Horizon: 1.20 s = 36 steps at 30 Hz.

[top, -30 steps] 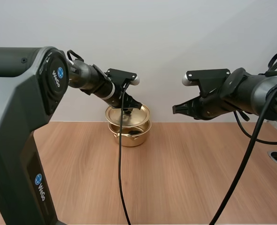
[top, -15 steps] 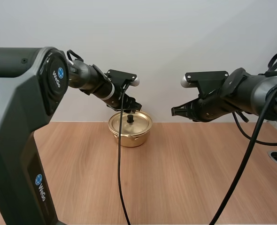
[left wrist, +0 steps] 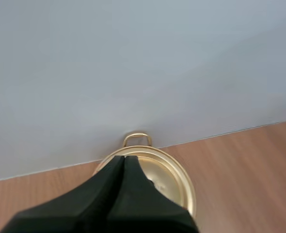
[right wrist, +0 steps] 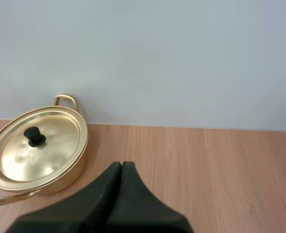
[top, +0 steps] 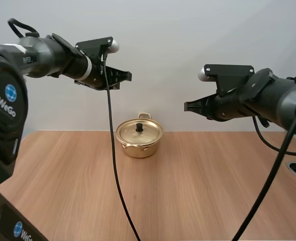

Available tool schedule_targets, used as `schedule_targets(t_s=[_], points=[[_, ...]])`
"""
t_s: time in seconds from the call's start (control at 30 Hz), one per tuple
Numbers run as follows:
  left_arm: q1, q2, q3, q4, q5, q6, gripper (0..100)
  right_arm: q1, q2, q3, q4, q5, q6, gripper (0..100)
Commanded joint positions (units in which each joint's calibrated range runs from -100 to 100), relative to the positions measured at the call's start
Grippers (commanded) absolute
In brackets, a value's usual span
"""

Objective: Open the pot, put the car inside, and close it

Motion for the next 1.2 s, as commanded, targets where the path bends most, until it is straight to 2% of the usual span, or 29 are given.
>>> schedule_targets(t_s=[0.0, 0.03, 0.1, 0.17, 0.23, 0.33, 0.5, 0.63, 0.8, 0.93, 1.1, 1.17], points=[[-0.04, -2.81, 2.25, 2.64, 6.21, -2.42, 0, 0.05, -4.58, 3.4, 0.03, -19.85, -0.06, 0], [-0.04, -5.11, 5.85, 3.44, -1.43, -4.48, 0, 0.05, -6.54, 5.34, -0.27, -21.65, -0.15, 0], [-0.5, -10.78, 14.97, 4.65, -24.11, -4.8, 0, 0.12, -10.25, 9.75, -0.82, -22.73, -0.15, 0], [-1.78, -18.06, 25.71, 5.73, -46.93, -2.83, 0, 0.11, -13.1, 14.13, -2.38, -26.09, -1.83, 0], [-3.6, -25.09, 34.11, 5.82, -60.33, -0.56, 0, 0.39, -15.22, 17.33, -3.41, -28.86, -2.52, 0], [-5.72, -34.6, 45.1, 5.82, -66.5, 1.65, 0, 0.84, -19.69, 21.47, -2.5, -28.82, -2.85, 0], [-5.84, -53.12, 59.28, 5.82, -76.62, 1.84, 0, 2.7, -30.56, 28.57, -1.85, -25.39, -2.85, 0], [-5.68, -68.76, 69.15, 5.82, -77.05, 1.97, 0, 3.07, -37.74, 34.24, -2.13, -24.11, -2.85, 0], [-5.68, -85.35, 77.7, 5.82, -76.35, 1.02, 0, 3.07, -43.02, 40.13, -5.6, -22.87, -2.85, 0], [-5.61, -89.63, 79.63, 5.82, -73.22, 1.02, 0, 3.07, -47.3, 44.02, -5.58, -24.1, -2.85, 0], [-4.91, -89.63, 79.63, 6.26, -47.56, 1.34, 0, 3.07, -49.94, 48.45, -5.08, -25.27, -2.85, 0], [-4.91, -89.63, 79.63, 6.97, -42.97, 1.34, 0, 3.07, -49.94, 48.45, -3.12, -26.94, -2.85, 0]])
